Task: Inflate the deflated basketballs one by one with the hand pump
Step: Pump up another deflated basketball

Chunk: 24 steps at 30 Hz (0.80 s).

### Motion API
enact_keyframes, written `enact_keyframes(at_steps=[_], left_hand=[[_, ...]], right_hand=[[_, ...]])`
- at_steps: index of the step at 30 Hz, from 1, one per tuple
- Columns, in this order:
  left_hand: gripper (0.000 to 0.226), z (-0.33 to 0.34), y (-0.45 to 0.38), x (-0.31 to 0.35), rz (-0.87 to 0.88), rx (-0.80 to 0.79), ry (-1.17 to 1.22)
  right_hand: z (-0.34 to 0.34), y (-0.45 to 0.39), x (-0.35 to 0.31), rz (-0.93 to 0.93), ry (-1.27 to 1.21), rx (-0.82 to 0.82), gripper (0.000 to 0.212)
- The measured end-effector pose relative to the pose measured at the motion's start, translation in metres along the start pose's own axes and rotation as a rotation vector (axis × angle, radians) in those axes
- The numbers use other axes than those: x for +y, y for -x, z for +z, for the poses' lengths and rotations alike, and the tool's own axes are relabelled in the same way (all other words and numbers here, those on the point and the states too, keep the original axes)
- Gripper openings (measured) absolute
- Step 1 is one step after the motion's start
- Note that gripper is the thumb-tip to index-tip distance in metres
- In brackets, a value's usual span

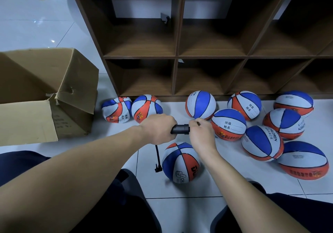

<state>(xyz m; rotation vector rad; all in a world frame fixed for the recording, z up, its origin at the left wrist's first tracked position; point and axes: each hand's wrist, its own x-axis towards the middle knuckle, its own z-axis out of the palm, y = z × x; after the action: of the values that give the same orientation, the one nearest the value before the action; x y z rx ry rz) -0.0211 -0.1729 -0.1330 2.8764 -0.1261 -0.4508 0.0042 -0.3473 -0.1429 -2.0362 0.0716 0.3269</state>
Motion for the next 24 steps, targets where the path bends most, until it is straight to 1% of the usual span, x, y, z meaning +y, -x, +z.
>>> enact_keyframes(at_steps=[3,7,10,15,17,21,24], left_hand=[[0.02,0.002,0.0,-0.006,-0.013,0.012,0.018],[0.019,0.005,0.003,-0.025,-0.073,-0.025,0.035],[0.018,0.005,0.005,-0.036,-0.096,-0.042,0.063],[0.02,0.003,0.006,-0.028,-0.09,-0.032,0.029],[0.021,0.002,0.006,-0.023,-0.083,-0.021,0.016],[0.021,0.001,0.005,-0.015,-0.072,0.0,0.032],[0.02,0.001,0.005,-0.007,-0.056,0.003,0.035]], right_hand=[[-0.01,-0.006,0.0,-0.022,0.021,0.018,0.036],[-0.033,-0.02,0.005,-0.014,0.051,0.144,0.031],[-0.047,-0.029,0.01,0.016,0.034,0.215,0.035],[-0.039,-0.022,0.012,0.016,-0.018,0.273,0.036],[-0.03,-0.014,0.009,-0.014,-0.028,0.265,0.037],[-0.014,-0.002,-0.001,-0.073,-0.006,0.219,0.03],[-0.003,0.004,-0.002,-0.068,-0.003,0.169,0.032]])
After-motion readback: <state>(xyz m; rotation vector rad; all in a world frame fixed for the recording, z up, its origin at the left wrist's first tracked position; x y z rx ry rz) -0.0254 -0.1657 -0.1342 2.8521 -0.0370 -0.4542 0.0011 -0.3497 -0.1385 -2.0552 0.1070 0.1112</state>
